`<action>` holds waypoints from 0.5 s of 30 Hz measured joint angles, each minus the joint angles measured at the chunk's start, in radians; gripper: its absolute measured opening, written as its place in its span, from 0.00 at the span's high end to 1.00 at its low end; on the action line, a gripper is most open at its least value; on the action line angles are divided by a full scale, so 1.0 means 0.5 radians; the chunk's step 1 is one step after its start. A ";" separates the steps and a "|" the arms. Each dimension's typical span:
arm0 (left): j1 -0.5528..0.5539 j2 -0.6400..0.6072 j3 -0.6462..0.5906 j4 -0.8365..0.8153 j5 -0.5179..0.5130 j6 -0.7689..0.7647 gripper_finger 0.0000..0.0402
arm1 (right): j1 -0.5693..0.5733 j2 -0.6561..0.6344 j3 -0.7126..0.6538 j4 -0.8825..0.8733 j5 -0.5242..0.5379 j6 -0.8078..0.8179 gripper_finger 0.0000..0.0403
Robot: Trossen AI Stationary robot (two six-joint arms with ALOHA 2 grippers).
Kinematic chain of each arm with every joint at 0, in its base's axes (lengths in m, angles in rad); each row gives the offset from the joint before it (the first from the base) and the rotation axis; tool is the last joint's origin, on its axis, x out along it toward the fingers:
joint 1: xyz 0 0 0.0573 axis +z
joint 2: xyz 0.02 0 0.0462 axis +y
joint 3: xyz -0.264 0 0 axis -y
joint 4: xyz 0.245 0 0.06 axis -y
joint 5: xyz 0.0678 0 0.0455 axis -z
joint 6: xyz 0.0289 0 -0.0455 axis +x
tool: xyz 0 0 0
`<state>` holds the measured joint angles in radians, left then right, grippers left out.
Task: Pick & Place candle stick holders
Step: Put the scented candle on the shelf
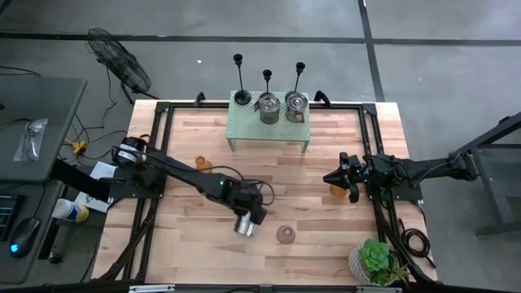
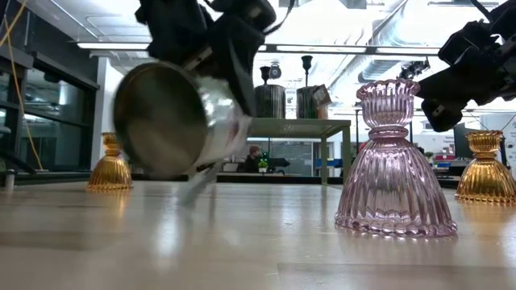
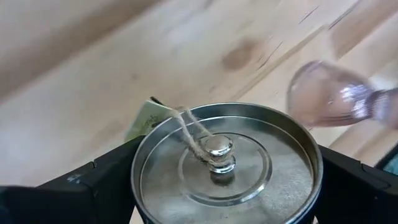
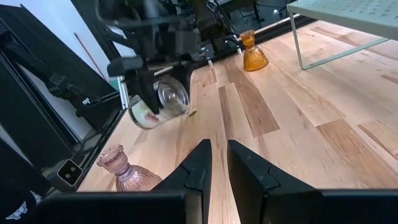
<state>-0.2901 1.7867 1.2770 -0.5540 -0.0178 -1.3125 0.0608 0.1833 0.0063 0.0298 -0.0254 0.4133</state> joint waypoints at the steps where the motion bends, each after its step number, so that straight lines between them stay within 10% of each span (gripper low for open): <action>1: 0.007 -0.024 0.000 0.001 -0.031 0.035 0.11 | 0.000 0.003 0.000 0.001 0.000 0.000 0.89; 15: 0.004 -0.422 0.000 -0.353 -0.648 0.232 0.11 | 0.000 0.011 0.000 0.000 0.000 0.000 0.89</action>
<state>-0.2882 1.5759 1.2770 -0.7304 -0.3416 -1.1964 0.0611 0.1890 0.0061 0.0297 -0.0254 0.4132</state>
